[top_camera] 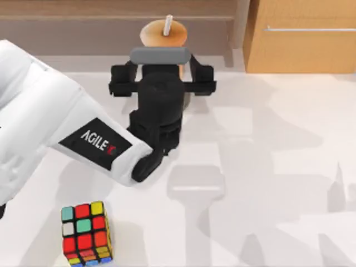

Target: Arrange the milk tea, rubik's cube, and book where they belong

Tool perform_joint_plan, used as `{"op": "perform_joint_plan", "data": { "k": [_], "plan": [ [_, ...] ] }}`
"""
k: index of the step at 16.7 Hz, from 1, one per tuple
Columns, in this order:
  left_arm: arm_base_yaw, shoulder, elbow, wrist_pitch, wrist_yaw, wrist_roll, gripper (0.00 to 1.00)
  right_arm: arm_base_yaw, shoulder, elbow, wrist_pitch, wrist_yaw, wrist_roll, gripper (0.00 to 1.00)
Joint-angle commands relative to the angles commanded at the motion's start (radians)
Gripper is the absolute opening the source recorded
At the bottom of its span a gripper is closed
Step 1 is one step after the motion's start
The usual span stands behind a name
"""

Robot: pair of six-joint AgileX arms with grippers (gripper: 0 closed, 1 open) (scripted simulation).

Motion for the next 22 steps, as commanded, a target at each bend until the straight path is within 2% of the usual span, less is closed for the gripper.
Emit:
{"op": "perform_joint_plan", "data": {
  "k": [3,9,16,19,22],
  "plan": [
    [0.001,-0.012,-0.005,-0.020,-0.003,0.000,1.00,0.000,0.000,0.000,0.000,0.000,0.000,1.00],
    [-0.022,-0.181,-0.036,-0.149,-0.029,-0.002,1.00,0.000,0.000,0.000,0.000,0.000,0.000,1.00],
    [-0.022,-0.194,-0.031,-0.181,-0.021,-0.014,1.00,0.000,0.000,0.000,0.000,0.000,0.000,1.00],
    [-0.023,-0.223,-0.023,-0.302,0.014,-0.062,1.00,0.000,0.000,0.000,0.000,0.000,0.000,1.00],
    [-0.014,-0.261,-0.011,-0.512,0.076,-0.139,1.00,0.000,0.000,0.000,0.000,0.000,0.000,1.00]
  ]
}}
